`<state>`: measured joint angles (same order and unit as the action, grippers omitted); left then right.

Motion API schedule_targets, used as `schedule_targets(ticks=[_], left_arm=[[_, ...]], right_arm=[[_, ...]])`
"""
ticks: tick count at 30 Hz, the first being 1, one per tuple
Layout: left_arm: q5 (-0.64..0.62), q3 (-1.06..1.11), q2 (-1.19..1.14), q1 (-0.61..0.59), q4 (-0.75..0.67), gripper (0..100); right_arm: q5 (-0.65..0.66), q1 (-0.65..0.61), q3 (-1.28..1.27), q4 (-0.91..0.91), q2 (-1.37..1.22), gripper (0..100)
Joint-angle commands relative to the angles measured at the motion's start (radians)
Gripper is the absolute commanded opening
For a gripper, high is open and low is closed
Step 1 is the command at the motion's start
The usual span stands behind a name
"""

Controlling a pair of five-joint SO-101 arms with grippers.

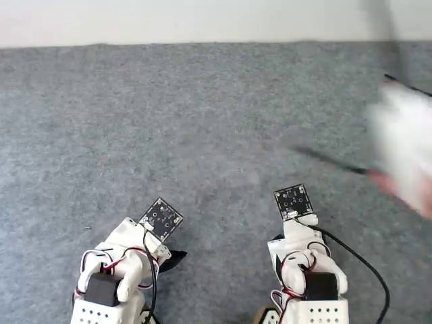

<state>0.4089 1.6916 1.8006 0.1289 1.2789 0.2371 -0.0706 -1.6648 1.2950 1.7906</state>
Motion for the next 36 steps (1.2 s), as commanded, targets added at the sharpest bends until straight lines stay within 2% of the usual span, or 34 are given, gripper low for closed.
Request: schedule_targets(ticks=[1, 36], left_arm=[[0.008, -0.008, 0.017, 0.002, 0.002, 37], [0.008, -0.008, 0.017, 0.002, -0.052, 37]], right_arm=[[0.011, 0.010, -0.018, 0.005, 0.007, 27.8], [0.011, 0.010, -0.018, 0.005, 0.007, 27.8]])
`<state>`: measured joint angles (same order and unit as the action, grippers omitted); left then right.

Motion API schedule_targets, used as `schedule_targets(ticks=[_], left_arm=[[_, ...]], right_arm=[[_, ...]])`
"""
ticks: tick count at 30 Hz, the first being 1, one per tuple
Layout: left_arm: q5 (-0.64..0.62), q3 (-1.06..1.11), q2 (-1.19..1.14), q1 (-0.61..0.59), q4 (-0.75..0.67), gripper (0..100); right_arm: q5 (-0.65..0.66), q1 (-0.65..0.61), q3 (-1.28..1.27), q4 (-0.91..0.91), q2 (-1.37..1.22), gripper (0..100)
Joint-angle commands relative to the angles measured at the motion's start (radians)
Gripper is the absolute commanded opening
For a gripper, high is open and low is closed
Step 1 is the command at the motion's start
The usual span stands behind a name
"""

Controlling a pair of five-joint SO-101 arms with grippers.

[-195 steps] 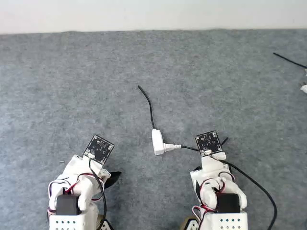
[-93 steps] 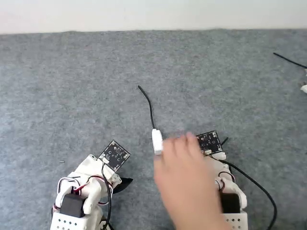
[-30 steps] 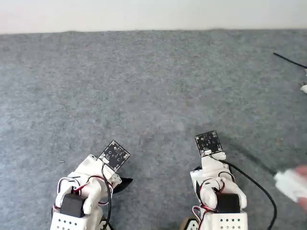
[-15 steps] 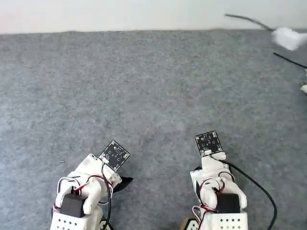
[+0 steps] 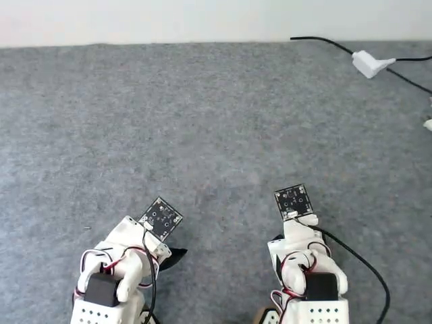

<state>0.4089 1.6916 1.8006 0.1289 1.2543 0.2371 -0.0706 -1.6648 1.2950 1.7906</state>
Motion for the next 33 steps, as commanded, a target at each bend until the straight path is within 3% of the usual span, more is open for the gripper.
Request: schedule_targets(ticks=[1, 33], left_arm=[[0.008, -0.008, 0.017, 0.002, -0.028, 37], [0.008, -0.008, 0.017, 0.002, -0.048, 37]], right_arm=[[0.011, 0.010, -0.018, 0.005, 0.007, 27.8], [0.011, 0.010, -0.018, 0.005, 0.007, 27.8]])
